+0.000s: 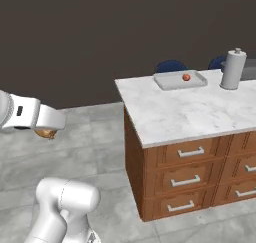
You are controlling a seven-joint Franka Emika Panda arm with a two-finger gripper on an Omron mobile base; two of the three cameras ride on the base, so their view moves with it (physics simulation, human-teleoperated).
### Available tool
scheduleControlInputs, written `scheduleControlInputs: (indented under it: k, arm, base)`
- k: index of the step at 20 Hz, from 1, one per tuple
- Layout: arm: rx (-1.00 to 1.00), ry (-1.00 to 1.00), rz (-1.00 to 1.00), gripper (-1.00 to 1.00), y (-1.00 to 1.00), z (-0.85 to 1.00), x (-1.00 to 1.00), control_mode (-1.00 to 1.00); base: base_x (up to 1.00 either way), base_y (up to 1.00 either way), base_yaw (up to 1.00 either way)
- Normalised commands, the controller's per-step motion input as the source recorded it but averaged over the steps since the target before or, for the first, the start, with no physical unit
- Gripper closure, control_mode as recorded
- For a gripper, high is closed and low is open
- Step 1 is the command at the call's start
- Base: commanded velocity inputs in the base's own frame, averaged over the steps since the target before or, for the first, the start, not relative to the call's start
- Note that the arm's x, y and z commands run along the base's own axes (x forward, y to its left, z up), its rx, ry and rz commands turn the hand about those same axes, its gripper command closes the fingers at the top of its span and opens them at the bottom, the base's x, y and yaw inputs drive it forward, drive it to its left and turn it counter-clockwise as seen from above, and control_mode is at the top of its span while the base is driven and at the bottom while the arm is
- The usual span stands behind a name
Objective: Place the cold items (onion and peach) from the fridge in one tupperware on the dining counter. Place the warm items (hot dog and kebab skewer) in the stove area in another tupperware.
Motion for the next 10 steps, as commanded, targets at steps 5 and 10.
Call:
scheduleControlInputs:
  k: [5,10]
  arm:
    - [0.00,0.00,0.00,1.00,0.00,0.00,0.00,1.00]
    - [0.00,0.00,0.00,1.00,0.00,0.00,0.00,1.00]
  base:
    - [0.61,1.00,-0.43]
    - [0.66,1.00,-0.43]
